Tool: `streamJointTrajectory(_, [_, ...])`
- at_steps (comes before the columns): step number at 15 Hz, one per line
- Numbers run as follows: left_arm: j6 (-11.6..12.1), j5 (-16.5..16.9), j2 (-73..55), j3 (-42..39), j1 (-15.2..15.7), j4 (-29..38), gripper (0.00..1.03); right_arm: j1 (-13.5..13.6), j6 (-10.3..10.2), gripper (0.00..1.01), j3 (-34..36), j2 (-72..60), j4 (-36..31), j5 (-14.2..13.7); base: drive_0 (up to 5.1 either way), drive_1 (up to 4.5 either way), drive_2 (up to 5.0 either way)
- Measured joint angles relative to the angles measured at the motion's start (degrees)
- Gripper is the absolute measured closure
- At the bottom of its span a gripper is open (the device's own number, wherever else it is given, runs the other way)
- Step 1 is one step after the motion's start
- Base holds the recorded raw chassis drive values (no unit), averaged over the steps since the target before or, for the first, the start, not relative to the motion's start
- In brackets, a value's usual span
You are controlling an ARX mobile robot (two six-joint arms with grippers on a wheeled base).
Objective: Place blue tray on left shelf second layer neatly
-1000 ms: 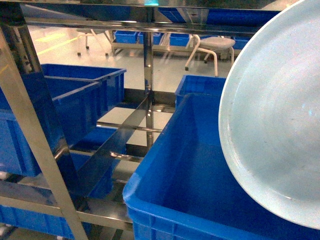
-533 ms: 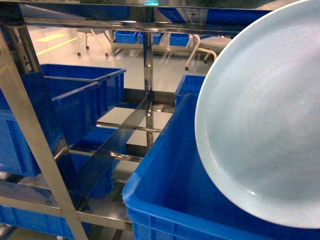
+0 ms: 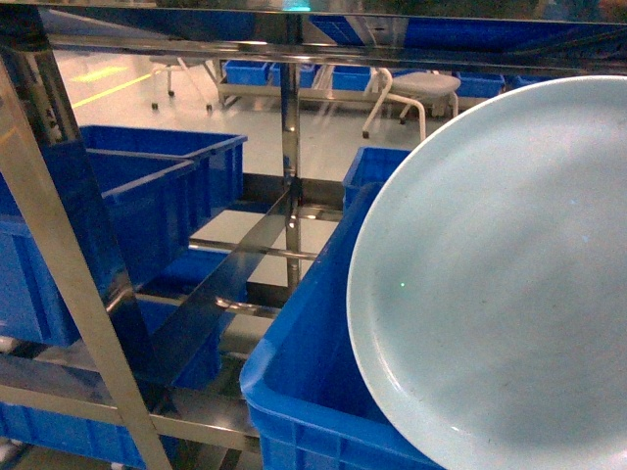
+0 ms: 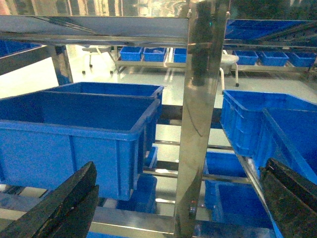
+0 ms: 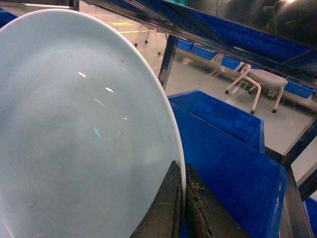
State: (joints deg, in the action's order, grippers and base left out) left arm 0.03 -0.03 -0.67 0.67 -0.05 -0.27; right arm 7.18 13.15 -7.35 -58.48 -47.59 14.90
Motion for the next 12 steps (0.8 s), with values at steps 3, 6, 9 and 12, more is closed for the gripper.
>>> streamJointTrajectory(3, [0.0,0.0,0.0,0.0,0.0,0.0,0.05,-0.4,0.3,0.99,0.1,-4.2,-3.9,0.1,0.0,0.00,0.0])
streamJointTrajectory(6, [0.0,0.0,0.0,0.0,0.0,0.0,0.05,-4.6,0.9,0.99,-0.8,-10.1,-8.1,3.3,0.0,0.00,0.0])
streamJointTrajectory(9, [0.0,0.0,0.0,0.0,0.0,0.0,0.05,-9.9,2.0,0.99,-4.3,-16.3,-10.2,6.6,0.0,0.00,0.0])
streamJointTrajectory(12, [0.0,0.0,0.0,0.0,0.0,0.0,0.05,-10.7,1.9,0.99,-7.6,-17.9,-10.9,7.5,0.0,0.00,0.0])
